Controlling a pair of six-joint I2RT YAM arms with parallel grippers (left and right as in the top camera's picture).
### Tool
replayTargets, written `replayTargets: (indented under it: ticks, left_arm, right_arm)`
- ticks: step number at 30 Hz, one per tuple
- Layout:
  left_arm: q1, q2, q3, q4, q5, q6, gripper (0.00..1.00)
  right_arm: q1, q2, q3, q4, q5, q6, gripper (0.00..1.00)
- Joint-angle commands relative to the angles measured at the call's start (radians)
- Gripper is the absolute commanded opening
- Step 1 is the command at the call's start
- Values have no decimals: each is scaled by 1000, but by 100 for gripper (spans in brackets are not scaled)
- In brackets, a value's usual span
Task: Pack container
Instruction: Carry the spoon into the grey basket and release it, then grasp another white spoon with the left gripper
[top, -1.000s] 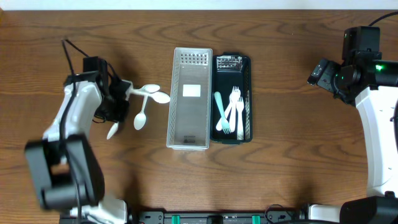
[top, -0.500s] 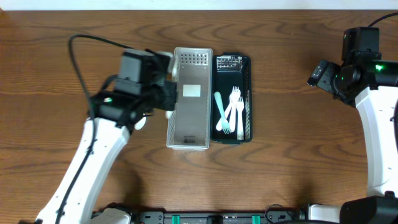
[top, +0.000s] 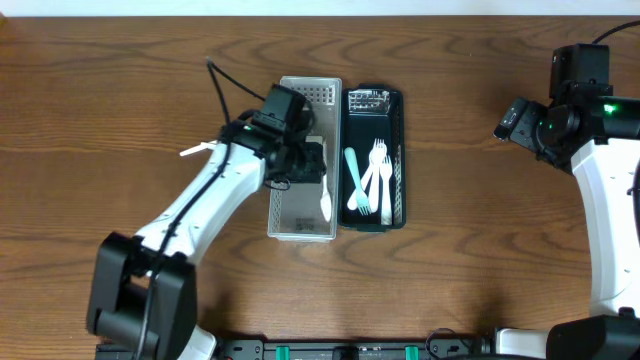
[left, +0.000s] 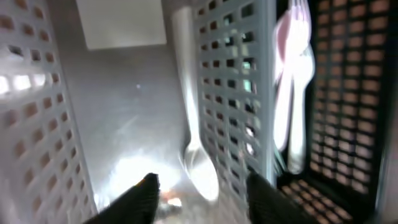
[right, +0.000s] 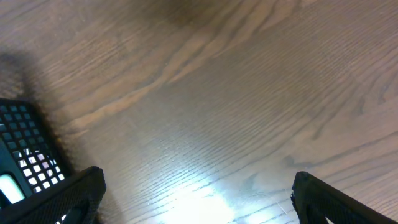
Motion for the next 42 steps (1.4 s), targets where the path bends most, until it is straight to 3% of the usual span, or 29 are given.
replayTargets:
  ticks: [1, 5, 9, 11, 15, 23, 34, 42]
  left_arm:
    - [58, -103, 79, -58, 51, 20, 63]
    - [158, -212, 91, -149, 23, 153, 73]
    - [259, -241, 89, -270, -232, 187, 75]
    - [292, -216, 82, -298, -287, 228, 75]
    - [329, -121, 74, -298, -303, 309, 67]
    - [360, 114, 74, -230, -350, 388, 68]
    - [369, 302, 74, -108, -303, 403, 66]
    - [369, 349, 74, -89, -259, 402, 38]
  right_arm:
    - [-11, 5, -6, -4, 4, -24, 99]
    - [-11, 5, -6, -11, 4, -30, 99]
    - [-11, 5, -6, -11, 4, -29, 99]
    - [-11, 5, -6, -11, 4, -29, 99]
    - [-11, 5, -6, -11, 4, -29, 99]
    - [-11, 5, -6, -35, 4, -29, 99]
    - [-11, 5, -6, -45, 4, -29, 99]
    - [-11, 5, -6, -45, 4, -30, 99]
